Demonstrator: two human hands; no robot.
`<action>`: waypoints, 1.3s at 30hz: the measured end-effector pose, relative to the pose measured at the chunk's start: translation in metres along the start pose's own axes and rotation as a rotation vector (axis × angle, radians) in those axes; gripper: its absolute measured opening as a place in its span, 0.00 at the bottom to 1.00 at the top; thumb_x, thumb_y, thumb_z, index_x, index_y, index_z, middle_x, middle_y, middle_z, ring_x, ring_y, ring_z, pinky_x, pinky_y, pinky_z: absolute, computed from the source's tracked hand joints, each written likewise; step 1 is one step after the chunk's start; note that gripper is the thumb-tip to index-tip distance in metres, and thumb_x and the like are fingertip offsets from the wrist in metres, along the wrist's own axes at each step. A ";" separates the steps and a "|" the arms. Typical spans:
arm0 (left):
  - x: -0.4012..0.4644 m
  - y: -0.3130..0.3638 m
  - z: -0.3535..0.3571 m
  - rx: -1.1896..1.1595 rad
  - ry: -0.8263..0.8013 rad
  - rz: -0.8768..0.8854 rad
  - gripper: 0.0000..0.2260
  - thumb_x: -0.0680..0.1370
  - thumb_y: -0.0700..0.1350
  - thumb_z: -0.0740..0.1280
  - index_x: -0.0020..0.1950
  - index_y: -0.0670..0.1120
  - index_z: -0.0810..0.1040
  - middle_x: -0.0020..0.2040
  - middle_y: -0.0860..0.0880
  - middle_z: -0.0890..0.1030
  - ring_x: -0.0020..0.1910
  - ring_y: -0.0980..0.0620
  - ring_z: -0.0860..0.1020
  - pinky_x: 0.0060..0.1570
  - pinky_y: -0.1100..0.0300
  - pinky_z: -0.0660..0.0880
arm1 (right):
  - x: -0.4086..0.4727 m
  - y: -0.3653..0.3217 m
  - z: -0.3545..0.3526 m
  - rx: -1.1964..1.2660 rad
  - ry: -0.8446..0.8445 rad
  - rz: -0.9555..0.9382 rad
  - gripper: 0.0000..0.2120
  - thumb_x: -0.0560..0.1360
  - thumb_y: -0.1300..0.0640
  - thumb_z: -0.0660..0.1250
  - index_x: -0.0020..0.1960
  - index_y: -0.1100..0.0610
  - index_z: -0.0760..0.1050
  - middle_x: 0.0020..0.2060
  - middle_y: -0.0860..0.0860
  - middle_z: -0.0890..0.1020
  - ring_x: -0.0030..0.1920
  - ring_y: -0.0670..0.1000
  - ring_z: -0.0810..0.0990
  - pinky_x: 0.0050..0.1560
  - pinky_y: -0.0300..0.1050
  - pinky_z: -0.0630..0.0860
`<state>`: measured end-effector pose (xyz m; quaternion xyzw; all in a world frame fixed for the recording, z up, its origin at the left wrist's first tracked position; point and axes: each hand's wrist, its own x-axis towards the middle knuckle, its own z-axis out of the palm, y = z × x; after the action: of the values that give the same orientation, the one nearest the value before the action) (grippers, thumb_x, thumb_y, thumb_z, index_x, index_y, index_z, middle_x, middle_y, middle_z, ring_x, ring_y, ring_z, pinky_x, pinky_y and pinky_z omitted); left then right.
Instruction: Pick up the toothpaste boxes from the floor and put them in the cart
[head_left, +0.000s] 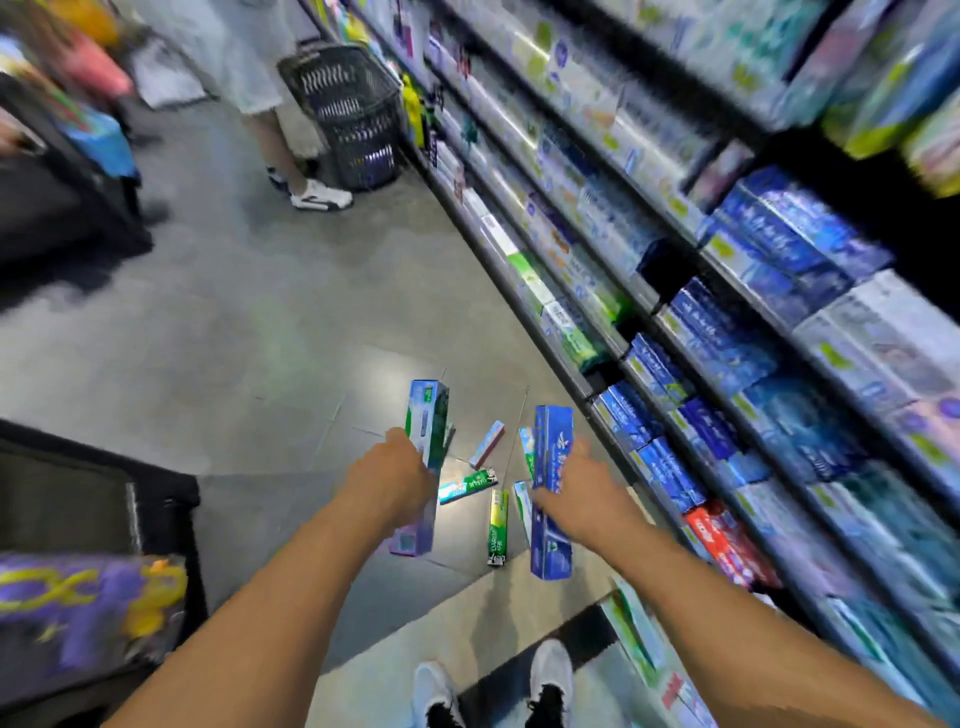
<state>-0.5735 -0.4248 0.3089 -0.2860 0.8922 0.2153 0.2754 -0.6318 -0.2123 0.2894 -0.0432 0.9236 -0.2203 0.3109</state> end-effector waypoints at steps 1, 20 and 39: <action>-0.012 0.009 -0.015 -0.008 0.003 0.008 0.15 0.78 0.48 0.64 0.59 0.40 0.69 0.55 0.40 0.78 0.48 0.36 0.80 0.48 0.49 0.79 | -0.008 -0.007 -0.016 -0.003 0.010 -0.024 0.23 0.74 0.50 0.68 0.61 0.55 0.61 0.56 0.58 0.79 0.56 0.61 0.79 0.52 0.50 0.75; -0.084 0.111 -0.101 0.014 0.040 0.253 0.11 0.72 0.44 0.66 0.50 0.45 0.67 0.42 0.43 0.76 0.28 0.42 0.80 0.18 0.57 0.73 | -0.087 0.002 -0.151 0.040 0.198 -0.115 0.27 0.72 0.49 0.70 0.65 0.55 0.61 0.54 0.56 0.79 0.49 0.57 0.78 0.47 0.47 0.76; -0.297 0.345 0.071 0.536 -0.153 1.249 0.19 0.73 0.51 0.69 0.56 0.43 0.67 0.48 0.44 0.77 0.41 0.42 0.77 0.32 0.55 0.70 | -0.394 0.241 -0.153 0.422 0.770 0.544 0.28 0.70 0.45 0.73 0.62 0.55 0.63 0.46 0.54 0.82 0.47 0.57 0.80 0.48 0.49 0.77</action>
<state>-0.5603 -0.0134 0.5161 0.3763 0.8905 0.1252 0.2231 -0.3926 0.1474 0.5119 0.3466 0.8844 -0.3127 -0.0038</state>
